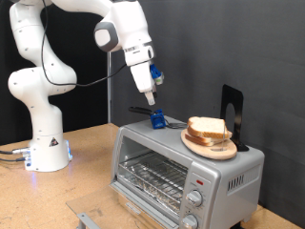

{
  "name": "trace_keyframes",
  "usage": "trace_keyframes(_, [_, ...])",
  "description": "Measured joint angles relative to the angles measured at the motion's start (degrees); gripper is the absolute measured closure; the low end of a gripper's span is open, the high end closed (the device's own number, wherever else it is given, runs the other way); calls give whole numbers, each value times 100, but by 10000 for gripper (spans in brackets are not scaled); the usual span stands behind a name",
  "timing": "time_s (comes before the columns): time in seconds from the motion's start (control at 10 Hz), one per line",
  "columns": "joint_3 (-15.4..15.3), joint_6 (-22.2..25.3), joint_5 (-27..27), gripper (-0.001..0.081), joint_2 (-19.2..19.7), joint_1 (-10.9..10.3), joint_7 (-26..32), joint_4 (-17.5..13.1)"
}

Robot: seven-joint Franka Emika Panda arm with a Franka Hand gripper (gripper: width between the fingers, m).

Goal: Make a piece of toast with the oven

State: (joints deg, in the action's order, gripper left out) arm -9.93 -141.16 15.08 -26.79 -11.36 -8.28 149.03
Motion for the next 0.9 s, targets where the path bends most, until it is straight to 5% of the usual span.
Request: trace_keyframes(0.9, [13, -628, 705, -2, 498, -180, 678, 234])
